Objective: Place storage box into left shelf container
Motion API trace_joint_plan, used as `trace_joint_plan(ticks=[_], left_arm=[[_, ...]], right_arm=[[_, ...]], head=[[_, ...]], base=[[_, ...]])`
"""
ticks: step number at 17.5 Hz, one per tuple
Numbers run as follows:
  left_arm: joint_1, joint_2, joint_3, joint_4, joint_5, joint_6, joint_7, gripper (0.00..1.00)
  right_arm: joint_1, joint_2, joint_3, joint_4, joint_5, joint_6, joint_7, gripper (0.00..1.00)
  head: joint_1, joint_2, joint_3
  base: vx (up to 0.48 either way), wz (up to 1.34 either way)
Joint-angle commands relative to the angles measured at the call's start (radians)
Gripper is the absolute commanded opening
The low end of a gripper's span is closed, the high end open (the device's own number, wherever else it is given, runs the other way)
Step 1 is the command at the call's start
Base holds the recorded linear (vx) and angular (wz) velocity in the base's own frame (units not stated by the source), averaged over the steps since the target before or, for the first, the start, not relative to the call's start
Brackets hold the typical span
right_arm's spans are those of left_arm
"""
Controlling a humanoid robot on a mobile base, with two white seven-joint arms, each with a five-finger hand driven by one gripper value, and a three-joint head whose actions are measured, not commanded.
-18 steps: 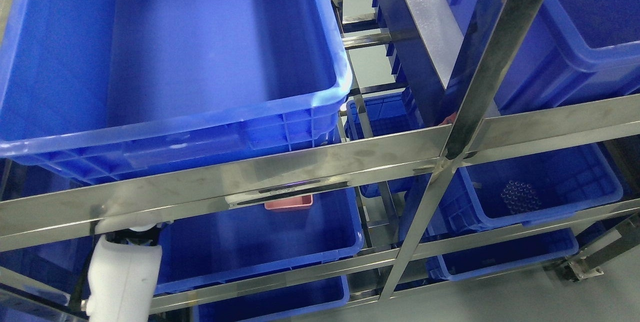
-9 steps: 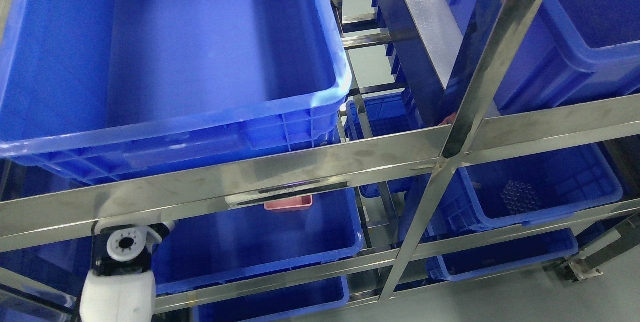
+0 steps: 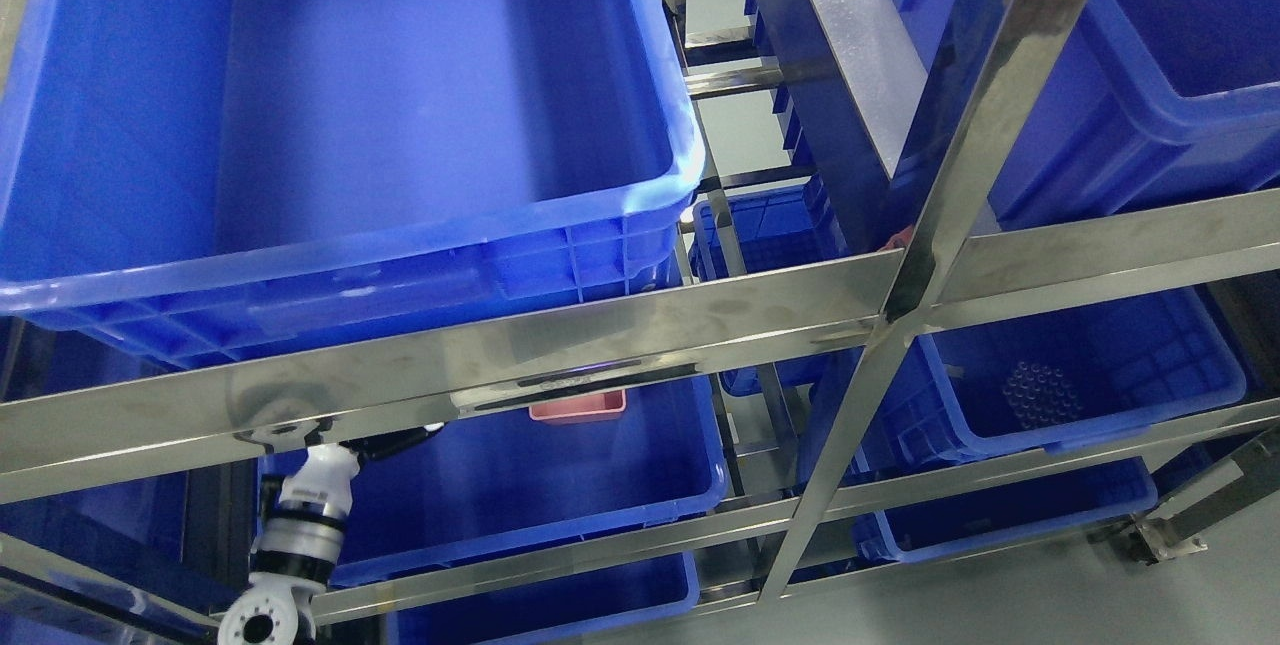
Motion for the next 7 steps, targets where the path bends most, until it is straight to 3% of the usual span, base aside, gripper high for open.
trace_joint_plan(ticks=[1, 7], left_arm=[[0.109, -0.005, -0.015, -0.147, 0.008, -0.037, 0.106, 1.0], [0.155, -0.005, -0.082, -0.147, 0.01, -0.043, 0.17, 1.0]], right_arm=[[0.0, -0.017, -0.005, -0.017, 0.0, -0.001, 0.0, 1.0], [0.0, -0.017, -0.005, -0.017, 0.0, -0.001, 0.0, 1.0]], head=[[0.0, 0.0, 0.0], [0.0, 0.0, 0.0]], base=[[0.0, 0.0], [0.0, 0.0]])
